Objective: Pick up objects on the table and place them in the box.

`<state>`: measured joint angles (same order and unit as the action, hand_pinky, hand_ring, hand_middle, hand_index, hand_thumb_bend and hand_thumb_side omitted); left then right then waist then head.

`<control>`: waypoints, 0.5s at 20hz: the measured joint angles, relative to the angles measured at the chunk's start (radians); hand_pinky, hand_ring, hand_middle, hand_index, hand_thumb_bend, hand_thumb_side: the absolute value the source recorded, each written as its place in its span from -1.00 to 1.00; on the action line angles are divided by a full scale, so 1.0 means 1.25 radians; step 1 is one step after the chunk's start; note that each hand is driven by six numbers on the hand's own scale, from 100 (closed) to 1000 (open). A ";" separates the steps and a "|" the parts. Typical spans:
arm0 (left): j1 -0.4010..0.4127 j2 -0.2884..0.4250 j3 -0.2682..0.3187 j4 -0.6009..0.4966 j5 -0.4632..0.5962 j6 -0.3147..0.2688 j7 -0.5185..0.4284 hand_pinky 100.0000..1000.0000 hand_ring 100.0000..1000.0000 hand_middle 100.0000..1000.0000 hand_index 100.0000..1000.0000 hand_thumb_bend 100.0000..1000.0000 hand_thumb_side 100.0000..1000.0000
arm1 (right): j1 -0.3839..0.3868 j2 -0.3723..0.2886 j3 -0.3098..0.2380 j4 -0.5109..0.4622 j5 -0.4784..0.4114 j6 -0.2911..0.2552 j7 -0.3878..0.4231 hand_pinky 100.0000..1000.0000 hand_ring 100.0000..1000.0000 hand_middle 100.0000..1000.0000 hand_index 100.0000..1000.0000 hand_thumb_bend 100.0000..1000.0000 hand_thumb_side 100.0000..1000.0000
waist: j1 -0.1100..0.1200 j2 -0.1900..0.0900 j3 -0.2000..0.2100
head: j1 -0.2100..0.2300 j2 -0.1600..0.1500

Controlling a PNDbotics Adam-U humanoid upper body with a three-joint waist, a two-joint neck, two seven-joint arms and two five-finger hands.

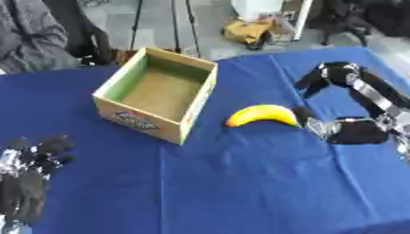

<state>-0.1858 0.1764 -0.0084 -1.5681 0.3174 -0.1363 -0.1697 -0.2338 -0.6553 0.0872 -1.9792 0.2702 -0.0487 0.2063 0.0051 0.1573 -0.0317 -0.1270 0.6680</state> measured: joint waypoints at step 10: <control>0.000 0.000 0.000 0.000 0.000 0.000 0.000 0.38 0.48 0.41 0.04 -0.68 1.00 | -0.006 0.000 0.005 0.000 0.000 0.001 0.001 0.23 0.11 0.18 0.39 -0.69 -0.36 | 0.001 0.000 0.000 | -0.004 0.003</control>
<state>-0.1858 0.1763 -0.0084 -1.5681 0.3175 -0.1363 -0.1697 -0.2413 -0.6553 0.0929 -1.9790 0.2701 -0.0477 0.2075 0.0062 0.1574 -0.0313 -0.1319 0.6716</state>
